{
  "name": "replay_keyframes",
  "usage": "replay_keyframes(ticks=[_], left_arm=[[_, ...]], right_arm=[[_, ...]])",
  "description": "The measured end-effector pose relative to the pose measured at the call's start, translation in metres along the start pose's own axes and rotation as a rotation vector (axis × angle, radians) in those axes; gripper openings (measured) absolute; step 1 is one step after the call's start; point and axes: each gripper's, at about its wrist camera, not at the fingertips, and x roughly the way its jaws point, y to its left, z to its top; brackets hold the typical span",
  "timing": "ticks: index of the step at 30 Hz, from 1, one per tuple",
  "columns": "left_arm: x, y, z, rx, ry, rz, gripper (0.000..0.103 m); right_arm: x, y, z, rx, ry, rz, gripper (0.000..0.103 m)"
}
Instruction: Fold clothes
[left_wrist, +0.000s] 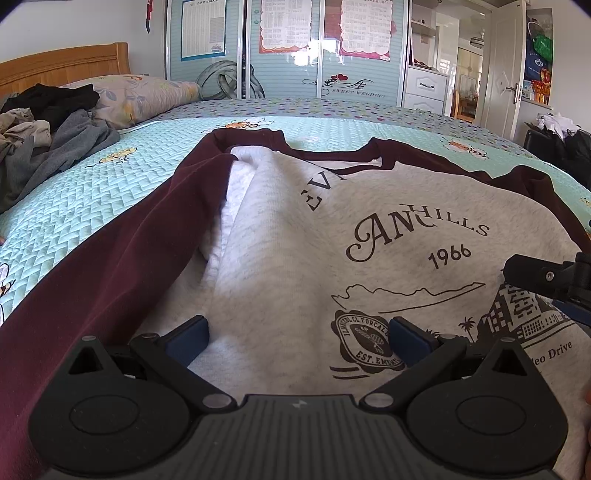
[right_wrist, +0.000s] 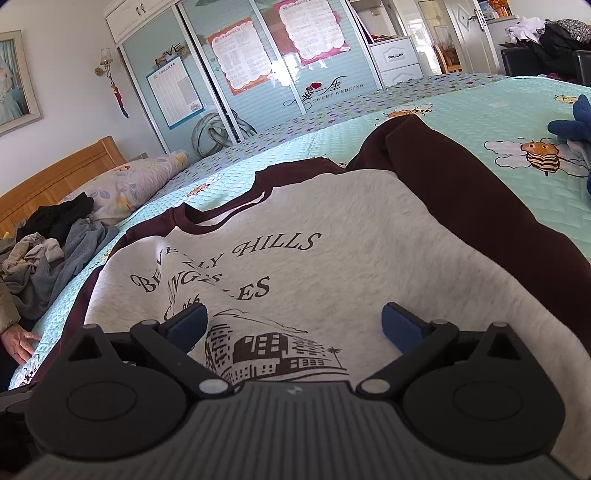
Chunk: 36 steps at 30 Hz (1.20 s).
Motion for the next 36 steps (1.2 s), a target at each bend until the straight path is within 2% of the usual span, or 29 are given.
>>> replay_keyframes(ticks=[36], left_arm=[[-0.0029, 0.0008, -0.0027, 0.003, -0.002, 0.003, 0.103]], right_arm=[[0.0001, -0.0007, -0.0005, 0.001, -0.001, 0.004, 0.101]])
